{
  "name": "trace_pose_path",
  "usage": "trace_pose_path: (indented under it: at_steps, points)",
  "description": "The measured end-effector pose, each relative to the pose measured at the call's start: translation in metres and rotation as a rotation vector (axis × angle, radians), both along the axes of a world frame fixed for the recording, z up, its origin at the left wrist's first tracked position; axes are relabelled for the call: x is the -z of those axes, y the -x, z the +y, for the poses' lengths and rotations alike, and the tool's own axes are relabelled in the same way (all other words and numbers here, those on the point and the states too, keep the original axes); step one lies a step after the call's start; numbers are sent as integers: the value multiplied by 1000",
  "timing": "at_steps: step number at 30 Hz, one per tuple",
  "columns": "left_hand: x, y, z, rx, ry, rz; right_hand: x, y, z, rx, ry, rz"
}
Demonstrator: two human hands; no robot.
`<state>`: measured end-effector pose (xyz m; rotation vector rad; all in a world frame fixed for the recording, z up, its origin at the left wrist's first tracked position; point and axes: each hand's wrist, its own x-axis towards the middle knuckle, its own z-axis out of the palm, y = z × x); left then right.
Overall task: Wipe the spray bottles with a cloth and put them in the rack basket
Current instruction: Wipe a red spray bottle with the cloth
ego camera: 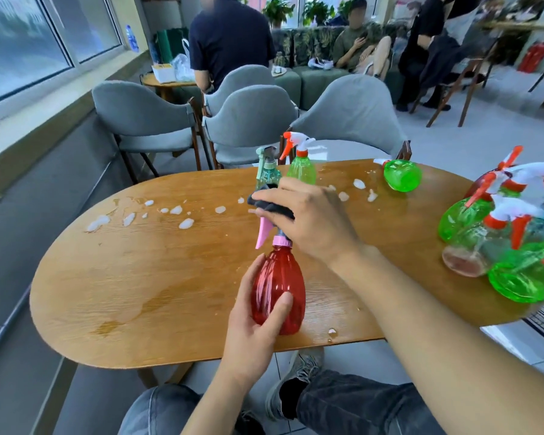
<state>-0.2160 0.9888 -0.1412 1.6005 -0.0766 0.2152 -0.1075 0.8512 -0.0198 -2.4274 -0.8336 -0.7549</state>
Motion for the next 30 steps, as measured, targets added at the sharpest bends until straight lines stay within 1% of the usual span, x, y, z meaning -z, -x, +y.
trace_pose_path:
  at_steps: [3,6,8,10,11,13,14,16,17,19,22,26,28,30]
  points:
    - [-5,-1,1,5,14,17,-3,-12,-5,91,-58,24]
    - [-10,-1,1,-7,19,3,-1,-9,-8,46,-90,8]
    - [-14,0,1,-12,23,-11,0,-5,-8,83,-85,30]
    - [-18,-1,0,-5,67,10,0,-2,-15,184,-170,51]
    - [-21,-1,0,-6,108,35,1,3,-20,191,-240,55]
    - [-27,-3,1,-12,189,81,5,22,-27,98,-369,103]
    - [-29,-3,1,-7,216,101,10,35,-29,41,-399,156]
    - [-31,-5,2,8,232,124,24,59,-33,-26,-396,259]
    - [-32,-4,2,23,230,130,32,65,-34,-26,-391,297]
    - [-36,-4,3,84,204,140,43,65,-38,10,-441,363]
    - [-43,0,4,187,164,119,48,55,-44,24,-604,477]
    - [-51,6,3,271,0,23,48,47,-44,31,-761,588]
    - [-52,3,1,252,-90,-7,46,48,-43,40,-792,637]
    - [-49,-2,0,128,-193,-77,45,51,-43,40,-767,669]
